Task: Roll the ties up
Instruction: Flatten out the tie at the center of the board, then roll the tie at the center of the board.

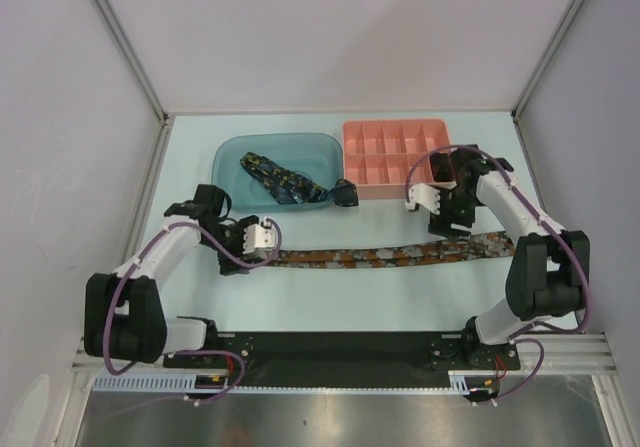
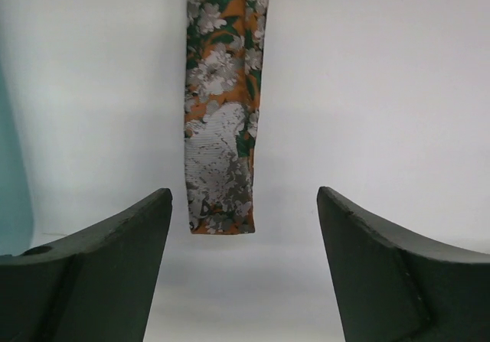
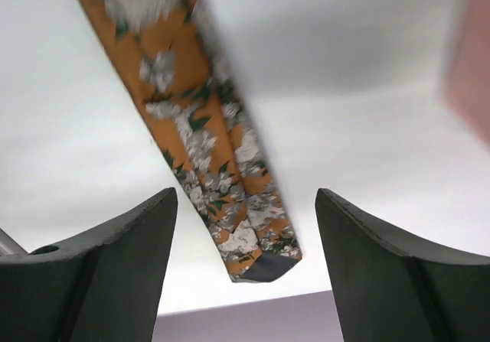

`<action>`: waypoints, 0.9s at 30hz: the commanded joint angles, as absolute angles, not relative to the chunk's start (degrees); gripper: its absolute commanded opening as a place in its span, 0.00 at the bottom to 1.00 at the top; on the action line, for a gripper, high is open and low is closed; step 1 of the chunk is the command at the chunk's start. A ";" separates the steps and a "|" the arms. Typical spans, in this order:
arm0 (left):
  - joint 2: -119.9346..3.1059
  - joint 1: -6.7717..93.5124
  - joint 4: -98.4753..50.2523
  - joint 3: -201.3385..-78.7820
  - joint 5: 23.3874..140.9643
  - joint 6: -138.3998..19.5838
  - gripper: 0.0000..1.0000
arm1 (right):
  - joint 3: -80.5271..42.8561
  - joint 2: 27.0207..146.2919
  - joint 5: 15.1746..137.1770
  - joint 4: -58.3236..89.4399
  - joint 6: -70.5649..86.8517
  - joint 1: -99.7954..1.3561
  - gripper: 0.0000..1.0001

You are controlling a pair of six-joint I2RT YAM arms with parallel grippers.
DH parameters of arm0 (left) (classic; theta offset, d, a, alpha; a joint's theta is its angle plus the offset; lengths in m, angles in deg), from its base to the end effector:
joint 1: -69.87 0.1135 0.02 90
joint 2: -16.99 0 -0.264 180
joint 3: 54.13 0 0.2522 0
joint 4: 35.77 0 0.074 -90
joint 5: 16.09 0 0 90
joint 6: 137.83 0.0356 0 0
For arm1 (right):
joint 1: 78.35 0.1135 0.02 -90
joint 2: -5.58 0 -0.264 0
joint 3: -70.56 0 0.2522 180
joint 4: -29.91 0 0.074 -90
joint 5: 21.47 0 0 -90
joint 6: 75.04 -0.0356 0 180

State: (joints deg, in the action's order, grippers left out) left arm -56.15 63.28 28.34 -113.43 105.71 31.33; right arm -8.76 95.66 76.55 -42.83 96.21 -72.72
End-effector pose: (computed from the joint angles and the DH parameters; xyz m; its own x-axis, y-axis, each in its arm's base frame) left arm 0.2065 -0.0427 0.2039 0.0204 0.8379 -0.5454 0.9931 0.0462 0.1081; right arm 0.2787 0.0325 0.2219 -0.0389 -0.9873 -0.1542 -0.9944 0.0533 -0.0908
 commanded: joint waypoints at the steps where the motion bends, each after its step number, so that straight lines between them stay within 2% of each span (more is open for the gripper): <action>1: -60.17 64.77 28.71 -112.71 105.64 37.16 0.79 | -16.41 90.31 88.38 -45.73 78.46 -69.83 0.77; 3: -61.66 65.12 28.27 -112.89 105.64 36.99 0.71 | -17.64 89.69 94.09 -44.06 71.68 -67.02 0.75; 5: -62.90 65.30 28.18 -112.98 105.82 37.16 0.65 | -17.47 88.55 99.01 -37.74 58.50 -65.08 0.68; 6: -62.99 65.39 28.00 -112.89 105.99 37.25 0.57 | -17.12 88.37 100.69 -35.29 53.50 -63.68 0.65; 7: -62.90 65.30 28.26 -112.54 106.17 37.42 0.54 | -16.07 88.19 103.31 -29.17 44.58 -62.71 0.58; 9: -62.20 65.30 28.35 -112.36 106.43 37.51 0.48 | -15.10 88.63 105.27 -24.13 36.53 -59.65 0.49; 14: -58.25 65.30 30.37 -113.77 108.80 35.85 0.41 | -10.63 90.92 108.96 -9.53 17.37 -53.40 0.33; 19: -56.31 63.46 31.25 -117.28 110.74 31.11 0.36 | -7.72 94.43 110.72 -1.79 11.54 -46.72 0.20; 22: -56.57 60.91 31.34 -118.78 112.32 28.29 0.34 | -7.36 97.59 111.60 5.33 4.78 -44.69 0.19; 27: -57.98 54.15 30.21 -119.92 113.20 23.99 0.36 | -7.98 101.19 112.66 13.76 -3.93 -41.79 0.26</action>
